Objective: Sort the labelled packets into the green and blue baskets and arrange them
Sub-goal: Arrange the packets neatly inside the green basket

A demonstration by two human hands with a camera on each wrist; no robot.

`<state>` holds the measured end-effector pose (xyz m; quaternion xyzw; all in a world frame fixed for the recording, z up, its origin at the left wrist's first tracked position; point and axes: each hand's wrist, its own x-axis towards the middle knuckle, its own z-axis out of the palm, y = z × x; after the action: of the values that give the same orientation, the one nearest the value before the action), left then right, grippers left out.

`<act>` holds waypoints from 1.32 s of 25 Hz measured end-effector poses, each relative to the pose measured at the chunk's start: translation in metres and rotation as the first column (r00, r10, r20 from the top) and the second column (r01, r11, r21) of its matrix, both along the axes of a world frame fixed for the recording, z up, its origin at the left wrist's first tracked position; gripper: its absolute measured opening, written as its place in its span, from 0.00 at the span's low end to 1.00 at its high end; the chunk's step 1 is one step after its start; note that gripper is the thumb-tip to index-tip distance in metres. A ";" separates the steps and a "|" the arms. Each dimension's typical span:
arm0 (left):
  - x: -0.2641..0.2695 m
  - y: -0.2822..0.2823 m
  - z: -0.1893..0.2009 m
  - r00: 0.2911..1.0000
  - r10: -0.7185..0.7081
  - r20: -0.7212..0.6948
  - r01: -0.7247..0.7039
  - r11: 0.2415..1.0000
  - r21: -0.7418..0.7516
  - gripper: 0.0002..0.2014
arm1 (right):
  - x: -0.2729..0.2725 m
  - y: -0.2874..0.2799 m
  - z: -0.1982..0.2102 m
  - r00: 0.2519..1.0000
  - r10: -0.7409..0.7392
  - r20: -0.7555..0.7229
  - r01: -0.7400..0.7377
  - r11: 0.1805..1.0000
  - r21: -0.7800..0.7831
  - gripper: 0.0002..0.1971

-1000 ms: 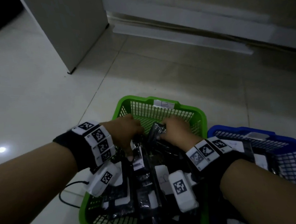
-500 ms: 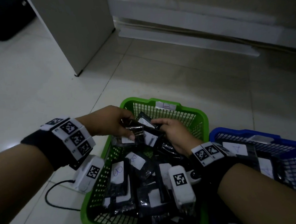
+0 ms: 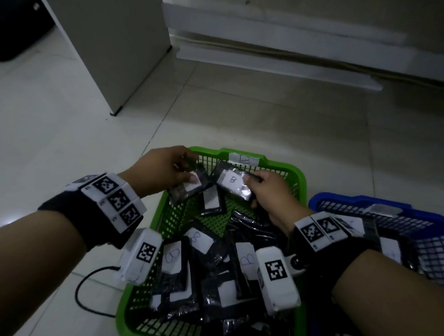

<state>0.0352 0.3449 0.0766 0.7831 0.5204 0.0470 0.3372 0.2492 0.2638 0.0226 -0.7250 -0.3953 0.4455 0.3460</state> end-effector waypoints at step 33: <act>0.009 0.006 -0.026 0.942 -0.293 -0.164 0.332 0.883 0.331 0.36 | -0.030 0.004 -0.029 0.830 0.202 0.520 -0.228 0.974 -0.015 0.26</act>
<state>0.0443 0.3506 0.0509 0.9059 0.3879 0.0419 0.1648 0.2189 0.2681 -0.0059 -0.7605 -0.5631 0.2605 0.1916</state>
